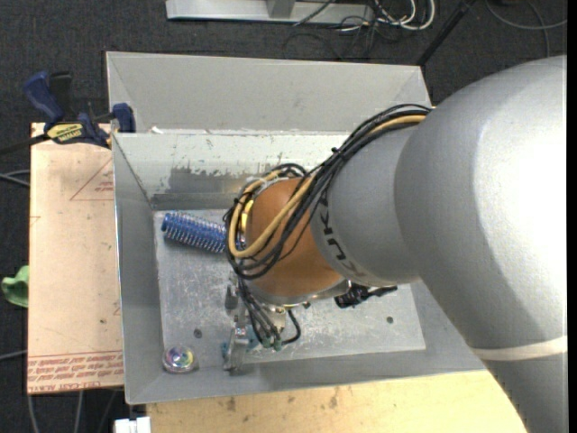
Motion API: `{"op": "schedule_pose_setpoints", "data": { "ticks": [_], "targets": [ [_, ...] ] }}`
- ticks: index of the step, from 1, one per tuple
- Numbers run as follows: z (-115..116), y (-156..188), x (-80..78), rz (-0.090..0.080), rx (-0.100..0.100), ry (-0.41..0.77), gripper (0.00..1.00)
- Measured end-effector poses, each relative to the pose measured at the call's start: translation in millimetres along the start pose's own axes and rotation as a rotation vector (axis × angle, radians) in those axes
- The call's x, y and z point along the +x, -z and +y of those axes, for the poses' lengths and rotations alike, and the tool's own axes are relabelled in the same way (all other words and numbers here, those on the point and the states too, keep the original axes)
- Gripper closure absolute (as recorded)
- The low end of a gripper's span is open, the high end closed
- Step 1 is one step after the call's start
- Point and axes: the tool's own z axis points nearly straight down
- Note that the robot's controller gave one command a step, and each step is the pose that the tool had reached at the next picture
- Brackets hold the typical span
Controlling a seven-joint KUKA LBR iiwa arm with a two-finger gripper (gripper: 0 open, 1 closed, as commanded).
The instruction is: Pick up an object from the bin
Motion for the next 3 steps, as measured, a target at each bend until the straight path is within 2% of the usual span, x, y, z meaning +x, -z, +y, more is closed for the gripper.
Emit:
{"op": "schedule_pose_setpoints", "data": {
  "ticks": [1,2,3],
  "targets": [
    [-43,-9,-16.9,-0.009,-0.001,0.258,0.0],
    [-82,44,-33.3,-0.013,-0.002,0.117,0.0],
    [-69,-10,-15.3,-0.011,-0.003,0.223,0.0]
  ]
}}
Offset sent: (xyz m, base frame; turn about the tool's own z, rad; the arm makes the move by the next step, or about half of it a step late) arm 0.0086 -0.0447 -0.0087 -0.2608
